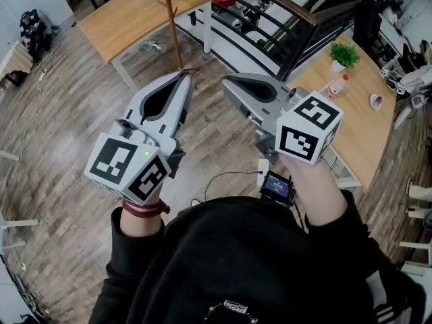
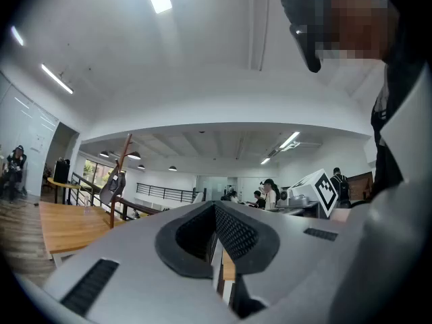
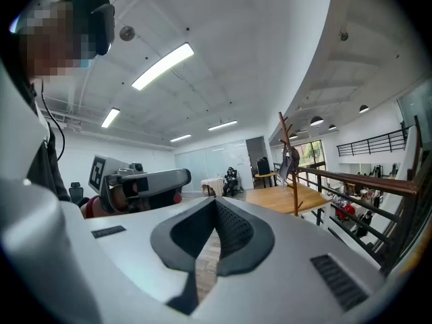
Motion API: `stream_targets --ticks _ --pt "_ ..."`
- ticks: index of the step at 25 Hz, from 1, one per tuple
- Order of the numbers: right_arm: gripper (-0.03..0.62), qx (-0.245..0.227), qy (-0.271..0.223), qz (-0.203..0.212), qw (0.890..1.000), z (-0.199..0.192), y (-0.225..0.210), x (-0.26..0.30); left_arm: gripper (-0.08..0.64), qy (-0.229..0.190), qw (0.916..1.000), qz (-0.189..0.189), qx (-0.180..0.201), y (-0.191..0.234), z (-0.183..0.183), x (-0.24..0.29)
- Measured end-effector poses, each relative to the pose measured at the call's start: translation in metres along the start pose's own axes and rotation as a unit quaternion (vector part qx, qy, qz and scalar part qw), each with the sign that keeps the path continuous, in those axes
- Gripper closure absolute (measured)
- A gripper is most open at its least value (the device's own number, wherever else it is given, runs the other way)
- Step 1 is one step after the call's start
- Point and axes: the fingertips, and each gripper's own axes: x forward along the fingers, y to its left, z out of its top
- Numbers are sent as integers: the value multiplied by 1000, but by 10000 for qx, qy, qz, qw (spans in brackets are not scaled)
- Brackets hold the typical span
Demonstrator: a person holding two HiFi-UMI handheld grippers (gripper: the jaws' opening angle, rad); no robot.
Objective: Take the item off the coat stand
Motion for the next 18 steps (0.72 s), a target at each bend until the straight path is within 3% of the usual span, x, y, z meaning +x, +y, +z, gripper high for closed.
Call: stream_targets --ticks 10,18 --pt "577 -191 47 11 9998 9 -6 -1 554 -38 9999 24 131 2 3 12" --pt "575 9 52 77 10000 1 -22 -23 554 102 9999 111 17 -6 -13 29"
